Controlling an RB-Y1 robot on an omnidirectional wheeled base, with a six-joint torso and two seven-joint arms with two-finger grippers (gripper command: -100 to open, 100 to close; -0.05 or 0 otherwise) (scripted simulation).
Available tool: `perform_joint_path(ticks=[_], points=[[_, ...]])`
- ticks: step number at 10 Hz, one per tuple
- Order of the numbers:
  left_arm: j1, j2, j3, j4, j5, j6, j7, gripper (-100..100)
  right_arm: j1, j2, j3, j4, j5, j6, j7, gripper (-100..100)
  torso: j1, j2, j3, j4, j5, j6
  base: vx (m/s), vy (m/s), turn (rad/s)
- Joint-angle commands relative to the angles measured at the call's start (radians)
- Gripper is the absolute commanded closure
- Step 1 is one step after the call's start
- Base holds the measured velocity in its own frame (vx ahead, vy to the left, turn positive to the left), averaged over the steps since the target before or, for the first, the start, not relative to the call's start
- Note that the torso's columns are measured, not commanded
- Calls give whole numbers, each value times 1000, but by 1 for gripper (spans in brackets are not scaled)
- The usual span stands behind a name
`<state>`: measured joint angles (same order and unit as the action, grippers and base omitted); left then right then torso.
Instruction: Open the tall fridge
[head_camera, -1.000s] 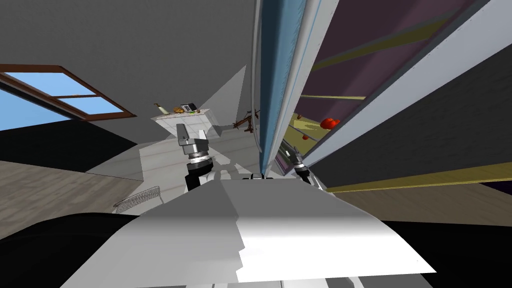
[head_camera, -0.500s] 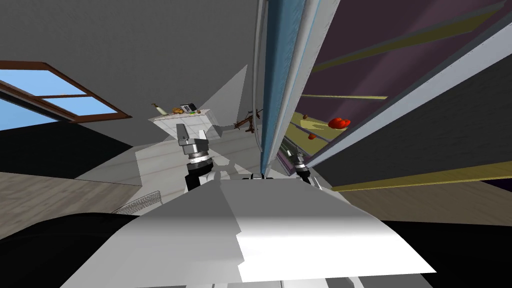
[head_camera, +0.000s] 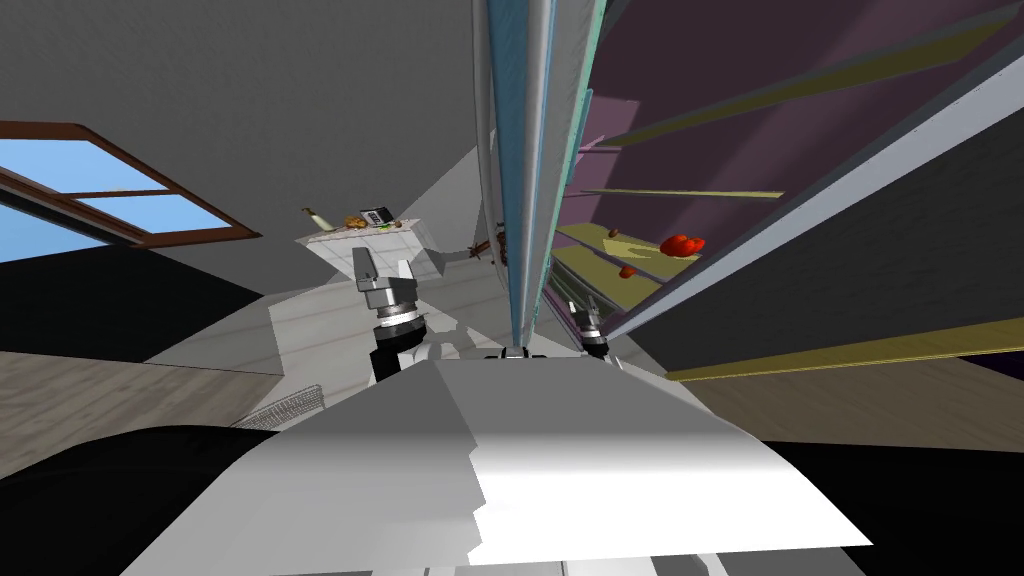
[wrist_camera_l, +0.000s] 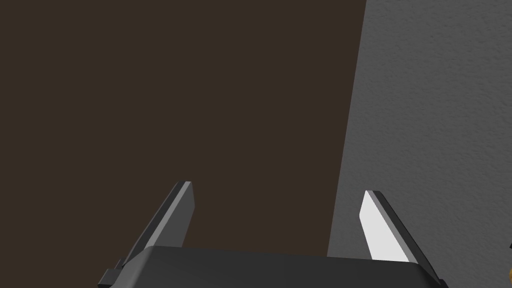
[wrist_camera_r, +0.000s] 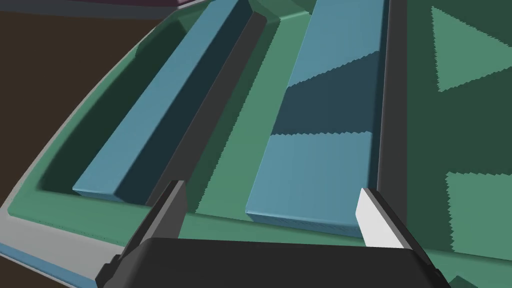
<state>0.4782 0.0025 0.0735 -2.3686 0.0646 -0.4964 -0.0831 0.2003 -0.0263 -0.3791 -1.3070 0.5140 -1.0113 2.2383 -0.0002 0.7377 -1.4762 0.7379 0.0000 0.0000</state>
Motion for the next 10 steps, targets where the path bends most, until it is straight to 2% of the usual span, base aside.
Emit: perform_joint_path(ticks=[1, 2, 5, 6, 7, 8, 9, 10], points=[[0, 0, 0, 0, 0, 0, 0, 0, 2, 73, -2, -3, -2, 1, 1, -100, 1, 0, 0, 0, 0, 0, -3, 30, -4], [0, 0, 0, 0, 0, 0, 0, 0, 3, 57, -1, -5, -2, 1, 0, -100, 0, 0, 0, 0, 0, 0, -2, 14, -1], [0, 0, 0, 0, 0, 0, 0, 0, -29, 30, -3, -42, 4, 68, -39, -100, 1, -1, 0, 0, 0, 0, 18, 34, -3], [0, 0, 0, 0, 0, 0, 0, 0, -22, 38, -2, -34, 3, 53, -28, -100, 1, 0, 0, 0, 0, 0, 10, 21, -1], [0, 0, 0, 0, 0, 0, 0, 0, -7, 50, -2, -18, 0, 24, -13, 100, 0, 1, 0, 0, 0, 0, -8, -19, 5], [0, 0, 0, 0, 0, 0, 0, 0, 0, 56, -1, -10, -1, 9, -5, 100, -3, 2, 1, 0, -1, 0, -26, -49, 4], [0, 0, 0, 0, 0, 0, 0, 0, -3, 54, -1, -15, 0, 19, -10, 100, -3, 2, 2, 1, -1, 0, -14, -26, 1], [0, 0, 0, 0, 0, 0, 0, 0, -1, 7, -3, -14, -4, 15, -5, -100, 0, 1, 1, 0, 0, 0, 13, 29, -16]])
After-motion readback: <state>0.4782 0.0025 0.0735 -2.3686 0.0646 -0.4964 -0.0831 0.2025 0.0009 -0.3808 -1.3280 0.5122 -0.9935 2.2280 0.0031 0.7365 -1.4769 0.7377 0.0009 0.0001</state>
